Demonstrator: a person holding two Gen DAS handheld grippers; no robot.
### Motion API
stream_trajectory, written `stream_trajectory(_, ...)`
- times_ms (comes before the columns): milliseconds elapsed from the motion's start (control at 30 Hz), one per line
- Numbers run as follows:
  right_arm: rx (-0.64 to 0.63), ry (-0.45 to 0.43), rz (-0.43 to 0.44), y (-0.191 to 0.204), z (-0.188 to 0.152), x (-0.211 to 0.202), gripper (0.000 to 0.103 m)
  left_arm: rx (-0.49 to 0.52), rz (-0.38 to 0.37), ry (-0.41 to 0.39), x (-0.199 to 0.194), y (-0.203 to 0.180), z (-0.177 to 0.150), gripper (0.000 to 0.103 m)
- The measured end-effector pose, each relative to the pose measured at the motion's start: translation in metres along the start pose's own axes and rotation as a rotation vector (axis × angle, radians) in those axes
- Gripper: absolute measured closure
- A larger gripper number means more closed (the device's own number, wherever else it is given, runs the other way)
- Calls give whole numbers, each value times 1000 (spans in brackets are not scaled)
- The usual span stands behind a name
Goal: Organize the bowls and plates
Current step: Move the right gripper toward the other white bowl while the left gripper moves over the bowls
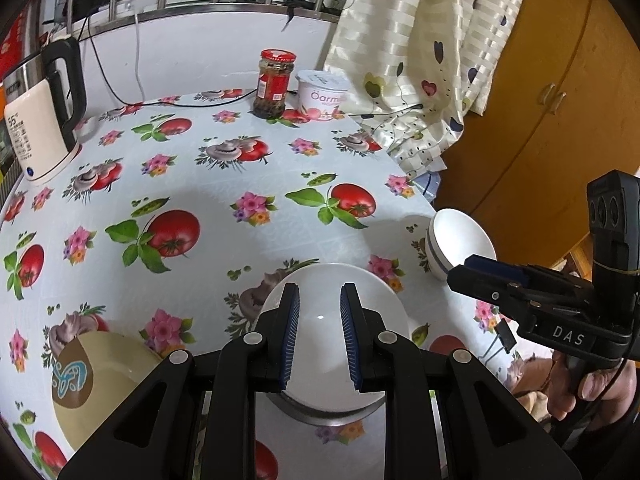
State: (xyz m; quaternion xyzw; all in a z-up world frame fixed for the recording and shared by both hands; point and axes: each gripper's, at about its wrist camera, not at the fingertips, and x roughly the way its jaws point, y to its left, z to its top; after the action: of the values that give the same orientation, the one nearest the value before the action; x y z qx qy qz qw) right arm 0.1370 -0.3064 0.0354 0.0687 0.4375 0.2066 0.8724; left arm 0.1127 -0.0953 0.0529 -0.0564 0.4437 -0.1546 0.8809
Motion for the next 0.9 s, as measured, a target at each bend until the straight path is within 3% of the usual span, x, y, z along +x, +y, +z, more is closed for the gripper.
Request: stream_trajectory(900, 60, -85, -141, -59, -1, -34, 58, 154, -75, 51, 40, -80, 26, 82)
